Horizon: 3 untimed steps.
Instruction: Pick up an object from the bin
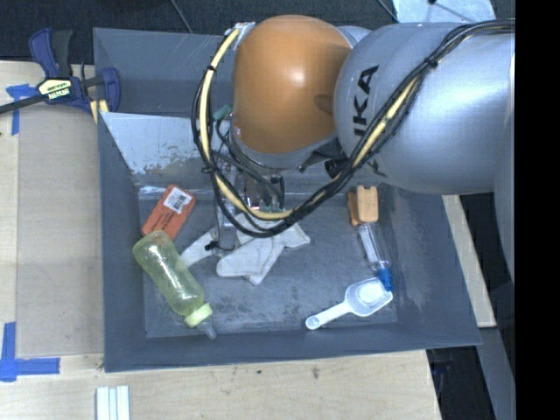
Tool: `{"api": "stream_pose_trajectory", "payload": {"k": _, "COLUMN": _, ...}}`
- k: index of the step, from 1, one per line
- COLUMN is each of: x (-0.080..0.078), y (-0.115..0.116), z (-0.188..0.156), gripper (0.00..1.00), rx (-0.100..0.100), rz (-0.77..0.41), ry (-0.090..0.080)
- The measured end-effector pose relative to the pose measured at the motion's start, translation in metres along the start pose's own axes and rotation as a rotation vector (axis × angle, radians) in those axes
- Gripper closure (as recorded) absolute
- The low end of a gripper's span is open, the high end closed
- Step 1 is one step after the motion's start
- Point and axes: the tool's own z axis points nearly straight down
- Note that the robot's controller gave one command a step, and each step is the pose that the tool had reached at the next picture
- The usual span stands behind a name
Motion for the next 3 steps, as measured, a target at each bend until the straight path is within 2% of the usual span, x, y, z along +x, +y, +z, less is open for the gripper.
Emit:
{"api": "stream_pose_trajectory", "payload": {"k": 1, "x": -0.002, "y": -0.001, "z": -0.005, "gripper": 0.00, "rx": -0.002, "rz": 0.003, "ry": -0.008}}
{"api": "stream_pose_trajectory", "payload": {"k": 2, "x": -0.014, "y": -0.025, "z": 0.047, "gripper": 0.00, "rx": -0.001, "rz": -0.103, "ry": -0.011}}
{"api": "stream_pose_trajectory", "payload": {"k": 3, "x": -0.036, "y": -0.060, "z": 0.128, "gripper": 0.00, "rx": 0.001, "rz": -0.305, "ry": -0.013}}
